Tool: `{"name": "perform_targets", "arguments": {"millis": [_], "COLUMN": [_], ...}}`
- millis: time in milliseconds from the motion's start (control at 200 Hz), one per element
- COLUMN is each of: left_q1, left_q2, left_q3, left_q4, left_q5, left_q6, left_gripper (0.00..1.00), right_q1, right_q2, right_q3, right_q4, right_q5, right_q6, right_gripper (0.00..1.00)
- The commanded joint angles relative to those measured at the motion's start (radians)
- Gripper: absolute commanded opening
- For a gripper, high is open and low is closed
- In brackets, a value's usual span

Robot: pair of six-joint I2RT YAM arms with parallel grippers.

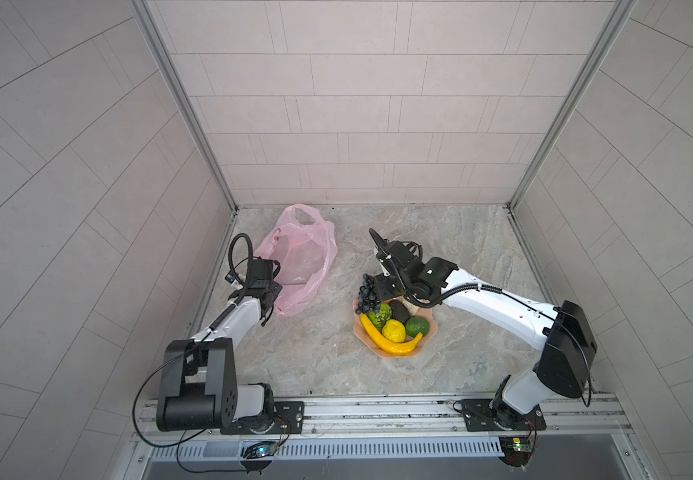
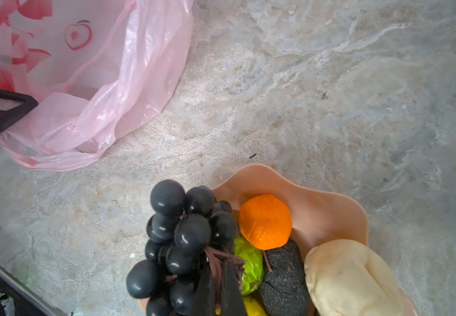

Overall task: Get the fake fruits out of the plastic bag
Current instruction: 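Lower the grape bunch onto the fruit in the bowl and open the right gripper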

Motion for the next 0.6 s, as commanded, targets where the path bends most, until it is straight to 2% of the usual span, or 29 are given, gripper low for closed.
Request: {"name": "perform_targets", "arguments": {"millis": [0,595], "left_q1": [0.000,0.000], "left_q2": [0.008,0.011], "left_q3": [0.022,0.028], "left_q4": [-0.024,-0.030], "left_q5": [-0.005,-0.004], "left_q6": [0.014,0.021], "left_gripper": [0.00,0.00], "right_q1": [-0.024,-0.047], "right_q2": [-0.016,-0.110], "right_q3": [-0.048,-0.238], "right_q4": [0.001,0.039], "right_q5": [0.021,0.060], "right_q6": [0.029,0.095], "right_gripper": [0.00,0.00]}}
